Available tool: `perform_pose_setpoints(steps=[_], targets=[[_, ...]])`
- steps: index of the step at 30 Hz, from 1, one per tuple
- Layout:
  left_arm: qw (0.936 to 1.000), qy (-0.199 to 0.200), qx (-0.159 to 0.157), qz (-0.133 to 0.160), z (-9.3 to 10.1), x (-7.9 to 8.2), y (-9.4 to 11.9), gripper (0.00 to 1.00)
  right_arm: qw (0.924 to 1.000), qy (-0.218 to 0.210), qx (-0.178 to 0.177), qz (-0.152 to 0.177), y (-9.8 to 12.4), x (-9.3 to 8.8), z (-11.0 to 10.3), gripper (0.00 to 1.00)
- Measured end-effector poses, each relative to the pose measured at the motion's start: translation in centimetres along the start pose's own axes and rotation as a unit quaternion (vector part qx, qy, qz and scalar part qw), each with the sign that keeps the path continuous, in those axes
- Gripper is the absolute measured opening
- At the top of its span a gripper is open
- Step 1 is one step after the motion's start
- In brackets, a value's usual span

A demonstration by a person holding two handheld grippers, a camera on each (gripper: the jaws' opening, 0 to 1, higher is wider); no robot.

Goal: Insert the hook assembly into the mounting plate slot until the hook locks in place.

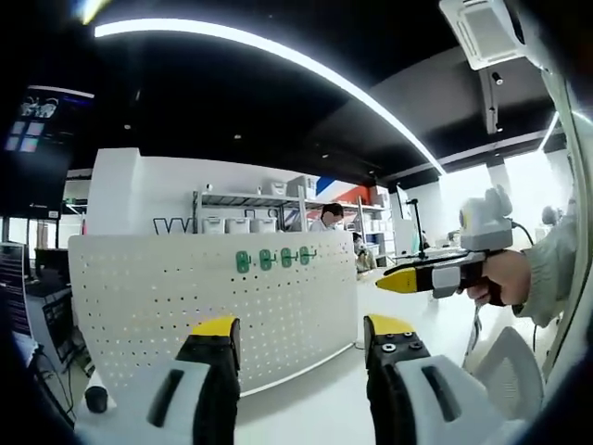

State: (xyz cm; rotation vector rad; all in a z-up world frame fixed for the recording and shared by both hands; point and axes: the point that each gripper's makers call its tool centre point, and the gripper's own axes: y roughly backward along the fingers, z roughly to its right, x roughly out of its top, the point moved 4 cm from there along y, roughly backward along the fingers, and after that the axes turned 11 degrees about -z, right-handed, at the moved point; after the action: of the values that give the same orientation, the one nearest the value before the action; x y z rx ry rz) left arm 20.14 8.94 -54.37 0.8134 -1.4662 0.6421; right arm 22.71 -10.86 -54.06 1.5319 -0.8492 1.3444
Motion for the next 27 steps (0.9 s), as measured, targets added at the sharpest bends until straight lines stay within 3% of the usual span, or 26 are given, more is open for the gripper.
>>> perform_pose_setpoints(steps=[27], targets=[[0.9997, 0.002, 0.022, -0.01, 0.0, -0.5, 3.5, 0.55, 0.9994, -0.031, -0.004, -0.017, 4.5, -2.1, -0.7, 0.4]])
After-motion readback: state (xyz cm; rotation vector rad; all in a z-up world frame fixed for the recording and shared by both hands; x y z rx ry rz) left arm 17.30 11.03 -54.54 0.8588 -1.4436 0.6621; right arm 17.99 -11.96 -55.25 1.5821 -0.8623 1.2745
